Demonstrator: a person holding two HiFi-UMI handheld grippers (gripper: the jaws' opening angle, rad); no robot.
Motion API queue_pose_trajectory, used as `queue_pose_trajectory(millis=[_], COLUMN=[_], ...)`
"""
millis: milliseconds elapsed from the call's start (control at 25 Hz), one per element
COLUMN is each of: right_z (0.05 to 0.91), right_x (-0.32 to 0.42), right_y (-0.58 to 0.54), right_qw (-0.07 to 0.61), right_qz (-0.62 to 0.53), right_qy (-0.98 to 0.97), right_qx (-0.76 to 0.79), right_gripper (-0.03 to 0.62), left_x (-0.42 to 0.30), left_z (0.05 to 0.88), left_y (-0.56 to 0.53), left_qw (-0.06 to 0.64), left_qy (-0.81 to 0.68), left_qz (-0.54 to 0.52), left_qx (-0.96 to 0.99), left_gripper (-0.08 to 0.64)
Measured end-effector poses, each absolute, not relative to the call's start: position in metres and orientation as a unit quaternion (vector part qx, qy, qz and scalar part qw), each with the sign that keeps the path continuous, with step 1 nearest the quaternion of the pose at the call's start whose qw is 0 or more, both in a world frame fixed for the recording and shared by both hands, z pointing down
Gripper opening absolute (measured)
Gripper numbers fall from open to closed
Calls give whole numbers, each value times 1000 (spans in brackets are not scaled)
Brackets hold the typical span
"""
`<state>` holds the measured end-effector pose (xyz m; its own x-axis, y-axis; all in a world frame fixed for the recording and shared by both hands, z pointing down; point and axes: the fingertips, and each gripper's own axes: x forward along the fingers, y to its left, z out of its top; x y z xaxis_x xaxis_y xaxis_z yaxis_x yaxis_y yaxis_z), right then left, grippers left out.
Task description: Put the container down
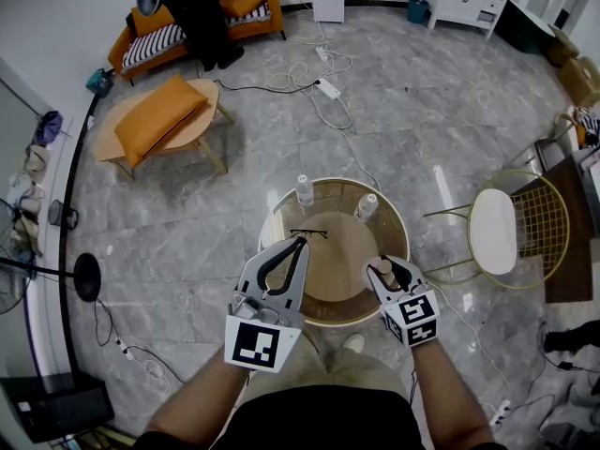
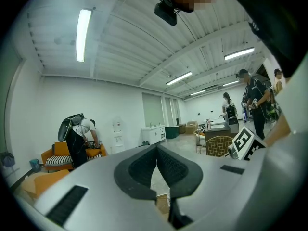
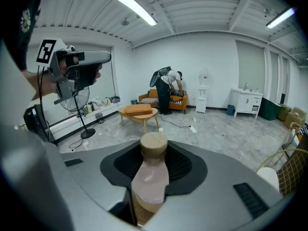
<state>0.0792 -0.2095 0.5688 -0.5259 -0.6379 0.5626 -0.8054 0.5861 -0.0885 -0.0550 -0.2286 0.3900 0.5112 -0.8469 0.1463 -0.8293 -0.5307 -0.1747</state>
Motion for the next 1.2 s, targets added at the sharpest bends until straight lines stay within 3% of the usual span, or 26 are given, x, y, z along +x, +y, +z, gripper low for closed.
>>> queue_pose_trajectory(millis=[1200], right_z=[698], right_x=[82], right_y=[-227], right_qw=[281], right_qz=[213], right_qy=[-832], right_qx=[429], right_gripper=[147], left_x=[-72], left_z=[442], left_y=[-243], left_qw=[20], left_qy=[482], left_qz=[-133], left_qx=[-866], left_gripper=[15])
